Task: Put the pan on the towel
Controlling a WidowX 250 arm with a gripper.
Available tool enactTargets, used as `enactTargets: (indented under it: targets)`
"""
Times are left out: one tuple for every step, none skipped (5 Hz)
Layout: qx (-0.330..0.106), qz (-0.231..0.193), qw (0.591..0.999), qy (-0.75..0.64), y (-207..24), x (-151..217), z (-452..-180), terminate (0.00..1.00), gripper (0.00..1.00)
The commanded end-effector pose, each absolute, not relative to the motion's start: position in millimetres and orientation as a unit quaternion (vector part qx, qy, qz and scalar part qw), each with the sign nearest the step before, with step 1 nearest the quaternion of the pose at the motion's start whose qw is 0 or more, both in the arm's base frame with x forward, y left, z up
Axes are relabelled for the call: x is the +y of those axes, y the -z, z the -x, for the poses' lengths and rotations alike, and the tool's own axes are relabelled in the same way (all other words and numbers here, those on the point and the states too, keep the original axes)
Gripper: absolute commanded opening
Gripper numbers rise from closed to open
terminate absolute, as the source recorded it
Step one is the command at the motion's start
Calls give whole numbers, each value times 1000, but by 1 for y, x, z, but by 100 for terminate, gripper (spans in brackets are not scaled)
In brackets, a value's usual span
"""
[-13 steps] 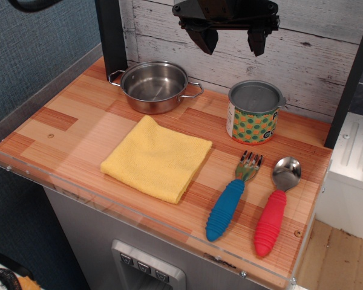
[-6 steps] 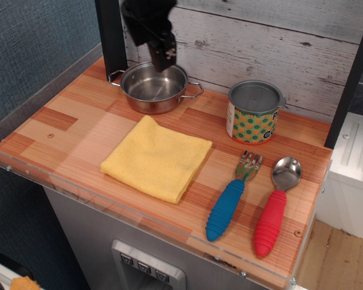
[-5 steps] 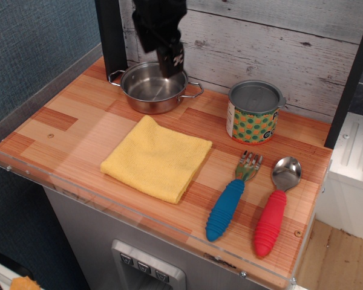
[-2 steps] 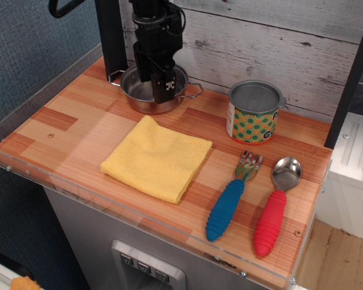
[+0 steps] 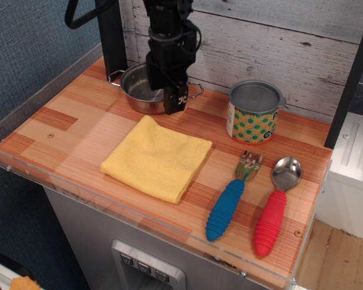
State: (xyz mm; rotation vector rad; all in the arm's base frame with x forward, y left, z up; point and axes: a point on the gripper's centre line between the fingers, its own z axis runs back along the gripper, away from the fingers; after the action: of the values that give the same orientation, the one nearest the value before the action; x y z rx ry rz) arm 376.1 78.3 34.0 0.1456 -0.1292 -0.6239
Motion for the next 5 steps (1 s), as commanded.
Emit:
enactTargets:
  targets:
    - [-94,-80,949,290,-43,87,-390,0,100]
    - [-95,-73,950,288,-38,86,-390,0,0]
    - [-95,-69,950,288,-34,89,-390,0,0]
    - [-92,-69,951,286,-34,91,-388,0,0]
    - [-97,-82,950,286,-44,91,-383,0,0]
